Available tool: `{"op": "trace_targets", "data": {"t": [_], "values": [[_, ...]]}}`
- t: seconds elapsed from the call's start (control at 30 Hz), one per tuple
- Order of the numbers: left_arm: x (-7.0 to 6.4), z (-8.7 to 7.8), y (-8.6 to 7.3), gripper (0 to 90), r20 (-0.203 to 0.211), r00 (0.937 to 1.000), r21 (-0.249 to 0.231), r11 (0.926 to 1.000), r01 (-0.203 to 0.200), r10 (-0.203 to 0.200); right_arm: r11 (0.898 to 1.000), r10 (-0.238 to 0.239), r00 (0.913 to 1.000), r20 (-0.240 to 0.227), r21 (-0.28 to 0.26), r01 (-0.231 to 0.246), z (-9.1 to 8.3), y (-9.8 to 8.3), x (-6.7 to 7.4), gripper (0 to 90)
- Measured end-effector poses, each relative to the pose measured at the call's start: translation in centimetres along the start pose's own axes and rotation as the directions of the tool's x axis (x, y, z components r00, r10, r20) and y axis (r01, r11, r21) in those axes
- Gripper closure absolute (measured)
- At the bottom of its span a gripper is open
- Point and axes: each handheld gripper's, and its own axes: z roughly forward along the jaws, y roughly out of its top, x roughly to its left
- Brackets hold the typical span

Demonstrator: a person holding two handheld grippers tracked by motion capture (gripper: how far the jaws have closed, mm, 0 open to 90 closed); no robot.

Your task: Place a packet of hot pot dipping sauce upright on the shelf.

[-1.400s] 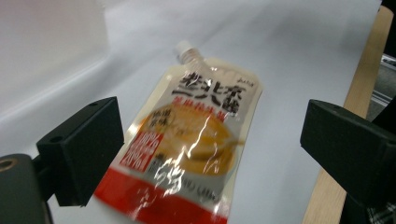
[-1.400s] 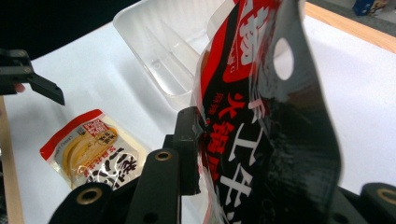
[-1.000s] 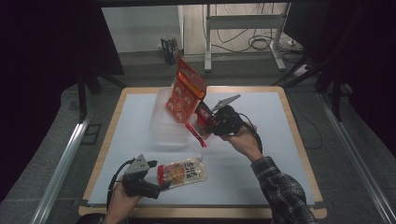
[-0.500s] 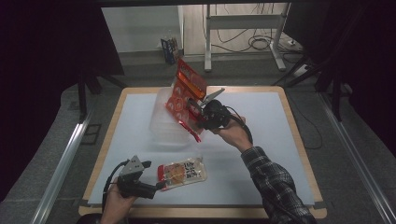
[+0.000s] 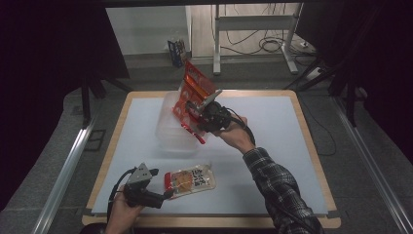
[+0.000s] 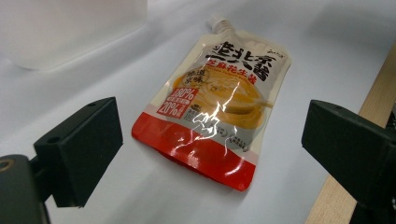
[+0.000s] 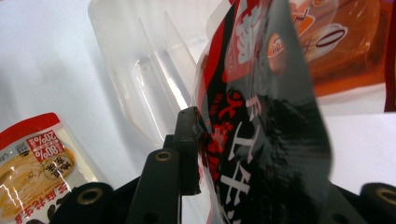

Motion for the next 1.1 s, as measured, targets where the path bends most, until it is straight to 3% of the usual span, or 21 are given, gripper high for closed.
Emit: {"op": "trace_targets", "data": {"t": [0.5, 0.73, 1.1], "values": [[-0.1, 0.1, 0.0, 5.1, -0.002, 1.0000, 0.008, 0.9999, -0.008, 0.008, 0.999, -0.034, 0.9994, -0.010, -0.042, 0.034, 0.7, 1.0, 0.5, 71.4], [-0.2, 0.2, 0.0, 5.2, -0.004, 0.9999, 0.018, 0.9998, -0.013, 0.013, 0.996, -0.047, 0.9983, -0.034, -0.083, 0.044, -0.6, 0.4, 0.1, 71.8], [-0.2, 0.3, 0.0, 5.2, -0.006, 0.9998, 0.026, 0.9995, -0.017, 0.017, 0.994, -0.093, 0.9940, -0.058, -0.059, 0.090, -1.5, -0.6, 0.0, 71.8]]}}
